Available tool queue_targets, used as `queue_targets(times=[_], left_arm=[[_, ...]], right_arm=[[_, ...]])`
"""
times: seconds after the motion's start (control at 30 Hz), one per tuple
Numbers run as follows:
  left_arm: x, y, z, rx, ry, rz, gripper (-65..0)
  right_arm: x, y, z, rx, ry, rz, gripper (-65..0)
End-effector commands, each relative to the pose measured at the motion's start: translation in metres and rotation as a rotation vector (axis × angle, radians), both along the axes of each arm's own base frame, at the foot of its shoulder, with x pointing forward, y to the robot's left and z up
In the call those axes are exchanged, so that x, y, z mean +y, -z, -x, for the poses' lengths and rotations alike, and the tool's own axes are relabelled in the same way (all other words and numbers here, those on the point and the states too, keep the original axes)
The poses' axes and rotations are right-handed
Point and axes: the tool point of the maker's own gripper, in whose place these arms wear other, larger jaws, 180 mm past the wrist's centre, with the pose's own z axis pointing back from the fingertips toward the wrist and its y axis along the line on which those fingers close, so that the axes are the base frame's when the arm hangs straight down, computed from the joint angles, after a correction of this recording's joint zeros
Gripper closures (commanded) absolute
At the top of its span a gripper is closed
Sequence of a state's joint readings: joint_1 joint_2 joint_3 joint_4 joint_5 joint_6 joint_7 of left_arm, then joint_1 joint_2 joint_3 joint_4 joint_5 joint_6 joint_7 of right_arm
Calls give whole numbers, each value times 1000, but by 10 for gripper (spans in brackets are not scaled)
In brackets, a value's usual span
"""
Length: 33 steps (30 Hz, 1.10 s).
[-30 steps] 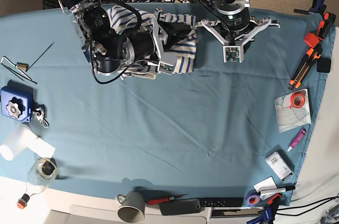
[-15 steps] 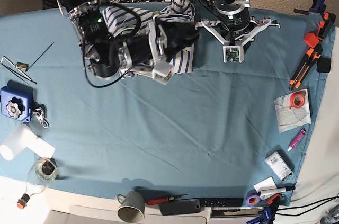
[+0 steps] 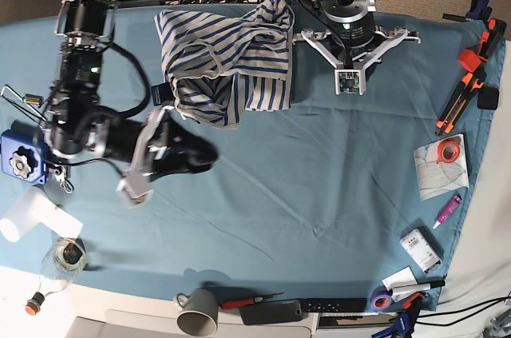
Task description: Fold the T-shirt properly
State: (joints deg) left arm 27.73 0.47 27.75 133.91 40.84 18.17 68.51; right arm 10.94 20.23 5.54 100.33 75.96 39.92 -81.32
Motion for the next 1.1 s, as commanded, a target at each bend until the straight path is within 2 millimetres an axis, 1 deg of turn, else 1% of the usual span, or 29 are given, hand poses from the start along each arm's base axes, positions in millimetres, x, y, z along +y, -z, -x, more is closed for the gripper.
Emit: queue_targets(times=[0.0, 0.07, 0.2, 0.27, 0.33, 0.4, 0.47, 0.6, 0.77, 0.9, 1.0, 1.03, 1.07], left_arm=[[-28, 5, 15, 55, 123, 63, 0], [-44, 8, 17, 69, 184, 130, 0], [-89, 5, 23, 76, 408, 270, 0], [-107, -1, 26, 58, 489, 335, 0], [-119, -7, 27, 34, 543, 382, 0], [-124, -11, 26, 14, 560, 406, 0], [-124, -12, 24, 8, 561, 404, 0], [-125, -15, 21, -18, 563, 405, 0], [-126, -28, 5, -98, 574, 398, 0], [-116, -36, -9, -168, 561, 318, 0], [-108, -41, -17, -208, 553, 252, -102], [-106, -43, -21, -227, 550, 231, -122], [-103, -45, -24, -242, 553, 207, -126]], right_arm=[[-13, -17, -9, -60, 37, 2, -153], [-39, -16, -18, -76, 121, 66, -153], [-92, -16, -30, -99, 288, 186, -154], [-111, -18, -31, -105, 341, 223, -154], [-123, -20, -32, -110, 368, 253, -154], [-129, -21, -31, -110, 373, 273, -154], [-132, -20, -29, -104, 373, 287, -153], [-132, -12, -24, -82, 368, 289, -153], [-133, -5, -20, -63, 368, 296, -154], [-133, 3, -14, -39, 364, 301, -153], [-133, 6, -12, -30, 363, 302, -153], [-133, 7, -11, -28, 363, 304, -153], [-133, 7, -11, -26, 362, 304, -153]])
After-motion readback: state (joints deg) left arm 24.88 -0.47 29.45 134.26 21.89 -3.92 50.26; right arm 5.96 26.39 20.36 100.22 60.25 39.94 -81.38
